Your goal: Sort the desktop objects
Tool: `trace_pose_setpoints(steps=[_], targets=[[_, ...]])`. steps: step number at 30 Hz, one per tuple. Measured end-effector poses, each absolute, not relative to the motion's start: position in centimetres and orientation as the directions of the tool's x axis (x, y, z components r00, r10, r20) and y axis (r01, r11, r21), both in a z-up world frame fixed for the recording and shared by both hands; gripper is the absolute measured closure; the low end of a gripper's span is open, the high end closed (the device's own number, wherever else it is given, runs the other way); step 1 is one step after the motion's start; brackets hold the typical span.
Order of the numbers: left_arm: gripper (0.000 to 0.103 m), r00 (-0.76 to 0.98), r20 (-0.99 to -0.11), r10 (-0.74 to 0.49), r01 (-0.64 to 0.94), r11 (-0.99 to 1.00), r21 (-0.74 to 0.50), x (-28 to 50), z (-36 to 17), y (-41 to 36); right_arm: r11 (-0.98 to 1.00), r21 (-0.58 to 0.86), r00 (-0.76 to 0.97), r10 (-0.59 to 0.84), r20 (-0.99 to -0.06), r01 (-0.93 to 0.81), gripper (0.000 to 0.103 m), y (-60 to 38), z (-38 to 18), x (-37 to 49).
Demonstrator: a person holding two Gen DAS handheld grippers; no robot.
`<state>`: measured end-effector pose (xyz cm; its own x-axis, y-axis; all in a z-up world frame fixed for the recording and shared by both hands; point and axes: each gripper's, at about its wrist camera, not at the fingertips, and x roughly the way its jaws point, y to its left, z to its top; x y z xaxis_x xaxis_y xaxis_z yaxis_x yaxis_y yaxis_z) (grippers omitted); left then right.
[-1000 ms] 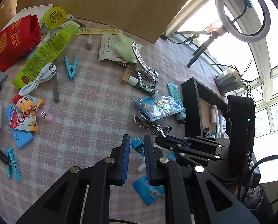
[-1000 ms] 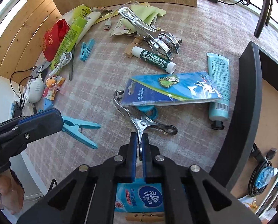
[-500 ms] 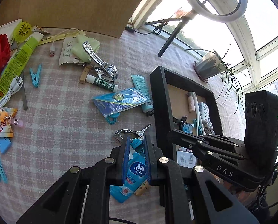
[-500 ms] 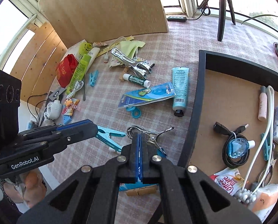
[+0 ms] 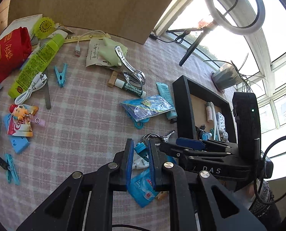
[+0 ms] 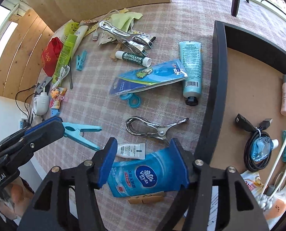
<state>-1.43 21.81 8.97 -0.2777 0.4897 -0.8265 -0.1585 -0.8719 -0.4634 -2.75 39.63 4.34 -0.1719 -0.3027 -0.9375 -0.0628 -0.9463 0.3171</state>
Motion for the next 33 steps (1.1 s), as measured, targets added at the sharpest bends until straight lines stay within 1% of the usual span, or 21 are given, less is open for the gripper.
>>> trace_pose_setpoints(steps=[4, 11, 14, 17, 23, 25, 30, 33], targets=[[0.089, -0.301, -0.821, 0.485, -0.101, -0.872, -0.479, -1.4, 8.4, 19.4, -0.973, 0.220, -0.101, -0.213, -0.972, -0.065, 0.046, 38.3, 3.2, -4.2], [0.089, -0.315, -0.810, 0.494, -0.065, -0.863, -0.501, -1.3, 7.9, 17.6, -0.979, 0.191, -0.084, -0.185, -0.979, -0.067, 0.046, 36.5, 2.6, -5.0], [0.089, -0.314, -0.806, 0.501, -0.061, -0.858, -0.510, -1.4, 7.7, 17.3, -0.984, 0.167, -0.074, -0.162, -0.984, -0.061, 0.044, 35.9, 2.3, -5.4], [0.089, -0.312, -0.805, 0.505, -0.063, -0.856, -0.513, -1.5, 7.6, 17.1, -0.987, 0.150, -0.066, -0.146, -0.987, -0.055, 0.037, 35.4, 1.8, -5.8], [0.089, -0.301, -0.808, 0.507, -0.060, -0.855, -0.515, -1.6, 7.1, 17.2, -0.994, 0.097, -0.084, -0.093, -0.992, -0.044, 0.035, 34.6, 1.3, -6.3], [0.089, -0.296, -0.809, 0.508, -0.059, -0.855, -0.515, -1.7, 7.0, 17.2, -0.994, 0.105, -0.092, -0.101, -0.991, -0.033, 0.039, 34.5, 1.5, -6.1], [0.089, -0.289, -0.809, 0.513, -0.080, -0.854, -0.513, -1.7, 7.3, 18.0, -0.982, 0.183, -0.099, -0.177, -0.979, -0.051, 0.040, 35.5, 2.4, -5.2], [0.089, -0.279, -0.804, 0.526, -0.101, -0.848, -0.520, -1.6, 7.8, 18.9, -0.971, 0.230, -0.131, -0.220, -0.967, -0.061, 0.040, 36.6, 4.2, -4.3]])
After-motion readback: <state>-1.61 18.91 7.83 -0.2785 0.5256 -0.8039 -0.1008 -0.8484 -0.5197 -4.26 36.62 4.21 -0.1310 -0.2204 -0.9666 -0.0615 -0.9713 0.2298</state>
